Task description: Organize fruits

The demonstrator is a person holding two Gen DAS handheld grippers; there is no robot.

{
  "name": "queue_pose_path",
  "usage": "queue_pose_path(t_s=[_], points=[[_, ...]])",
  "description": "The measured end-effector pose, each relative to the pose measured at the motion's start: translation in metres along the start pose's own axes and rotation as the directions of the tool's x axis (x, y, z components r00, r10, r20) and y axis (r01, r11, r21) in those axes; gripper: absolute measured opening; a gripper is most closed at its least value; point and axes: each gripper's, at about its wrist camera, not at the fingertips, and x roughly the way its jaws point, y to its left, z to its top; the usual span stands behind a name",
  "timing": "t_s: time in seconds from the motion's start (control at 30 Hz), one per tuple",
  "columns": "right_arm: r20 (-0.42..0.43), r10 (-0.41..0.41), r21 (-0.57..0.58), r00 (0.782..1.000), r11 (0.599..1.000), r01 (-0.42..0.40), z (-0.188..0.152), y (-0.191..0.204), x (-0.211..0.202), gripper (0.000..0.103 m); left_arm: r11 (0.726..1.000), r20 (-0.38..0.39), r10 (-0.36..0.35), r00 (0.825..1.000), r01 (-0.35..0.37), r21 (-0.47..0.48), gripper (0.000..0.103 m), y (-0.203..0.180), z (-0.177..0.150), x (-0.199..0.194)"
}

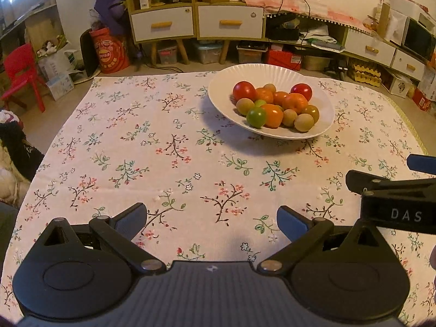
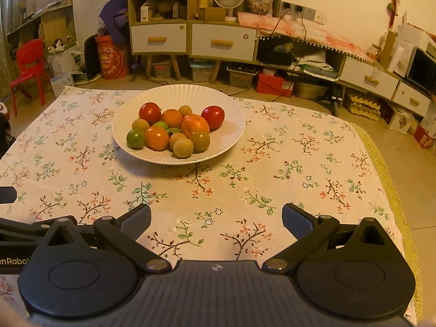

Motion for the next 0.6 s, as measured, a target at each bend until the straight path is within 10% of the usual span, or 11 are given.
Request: queue_pose_path(t_s=[0.6], points=[[-0.008,-0.006,-0.014,1.000,1.000,0.006,-0.0010,0.0034,0.0016,0.102,1.000,-0.002,0.005,1.000,-0.005,-0.001,0.095,0.0016,-0.0003,0.0015]])
